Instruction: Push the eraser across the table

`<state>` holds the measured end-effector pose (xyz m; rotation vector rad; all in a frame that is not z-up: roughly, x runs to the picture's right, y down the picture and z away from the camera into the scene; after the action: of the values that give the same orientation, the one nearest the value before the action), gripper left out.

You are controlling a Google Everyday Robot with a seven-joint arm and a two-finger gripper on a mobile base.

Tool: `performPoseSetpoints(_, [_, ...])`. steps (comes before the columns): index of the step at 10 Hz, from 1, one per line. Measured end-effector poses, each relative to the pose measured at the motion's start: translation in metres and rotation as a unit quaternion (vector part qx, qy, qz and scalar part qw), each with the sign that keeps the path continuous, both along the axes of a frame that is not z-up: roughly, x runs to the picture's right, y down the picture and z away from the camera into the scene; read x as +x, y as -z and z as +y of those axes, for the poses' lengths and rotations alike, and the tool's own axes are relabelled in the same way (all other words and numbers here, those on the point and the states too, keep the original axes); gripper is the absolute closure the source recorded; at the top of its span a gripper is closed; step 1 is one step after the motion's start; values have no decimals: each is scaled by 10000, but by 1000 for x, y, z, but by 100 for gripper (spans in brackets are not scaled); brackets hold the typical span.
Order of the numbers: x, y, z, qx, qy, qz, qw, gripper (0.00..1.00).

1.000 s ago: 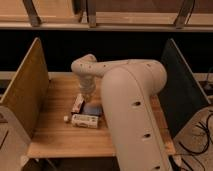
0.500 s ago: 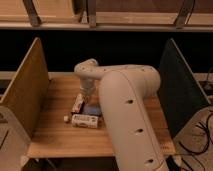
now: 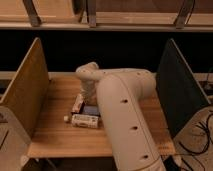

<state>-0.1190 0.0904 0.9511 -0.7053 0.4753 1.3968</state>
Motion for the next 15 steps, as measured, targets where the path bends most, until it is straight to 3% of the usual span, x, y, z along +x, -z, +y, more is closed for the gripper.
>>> performPoseSetpoints(3, [-43, -7, -2, 99, 253, -633, 9976, 100])
performPoseSetpoints(6, [-95, -2, -6, 160, 390, -1344, 9900, 100])
performPoseSetpoints(8, [-128, 6, -16, 255, 367, -1804, 9826, 100])
performPoseSetpoints(9, [-134, 9, -18, 287, 397, -1865, 9812, 100])
performPoseSetpoints(13, [-133, 8, -18, 279, 402, -1859, 9814, 100])
performPoseSetpoints(15, [-133, 8, -18, 282, 404, -1856, 9814, 86])
